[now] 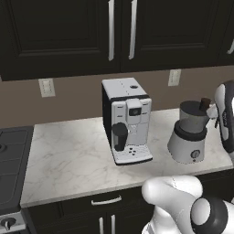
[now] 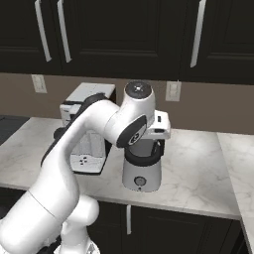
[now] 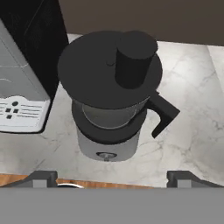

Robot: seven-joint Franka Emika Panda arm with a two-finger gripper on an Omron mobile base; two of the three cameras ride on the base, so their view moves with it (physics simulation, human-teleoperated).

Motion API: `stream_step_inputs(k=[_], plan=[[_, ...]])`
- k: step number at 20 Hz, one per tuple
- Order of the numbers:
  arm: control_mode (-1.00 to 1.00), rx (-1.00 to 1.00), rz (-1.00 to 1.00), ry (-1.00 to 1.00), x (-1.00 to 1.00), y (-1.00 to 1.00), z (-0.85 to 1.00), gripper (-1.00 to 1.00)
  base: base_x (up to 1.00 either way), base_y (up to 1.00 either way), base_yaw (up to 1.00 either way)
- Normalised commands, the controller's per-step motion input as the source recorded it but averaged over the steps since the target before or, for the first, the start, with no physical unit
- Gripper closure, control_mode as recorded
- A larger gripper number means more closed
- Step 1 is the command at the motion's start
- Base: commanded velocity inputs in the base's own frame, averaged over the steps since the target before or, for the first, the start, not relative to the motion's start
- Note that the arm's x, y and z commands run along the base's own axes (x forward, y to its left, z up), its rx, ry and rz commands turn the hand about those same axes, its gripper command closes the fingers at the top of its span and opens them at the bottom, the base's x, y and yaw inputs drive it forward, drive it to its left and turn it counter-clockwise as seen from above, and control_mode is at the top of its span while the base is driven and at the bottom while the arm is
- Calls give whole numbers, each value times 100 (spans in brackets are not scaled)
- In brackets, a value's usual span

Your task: Grab the limes from the fridge, place them in the blender, close the lid, and turn on the blender to create a marinade.

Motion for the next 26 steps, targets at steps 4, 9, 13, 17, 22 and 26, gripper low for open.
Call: stream_step_inputs(k=[4,9,13,17,22,26], plan=[[-100,-8,0,0,-40,26,-22,-100,0,0,0],[-100,-3,4,-14,-34,8,-56,-100,0,0,0],[-100,0,19,-34,-36,0,-76,-100,0,0,0],[-100,0,27,-27,-35,0,-57,-100,0,0,0],[-100,0,29,-9,-30,0,-27,-100,0,0,0],[-100,0,35,-1,-25,-13,-17,-100,0,0,0]])
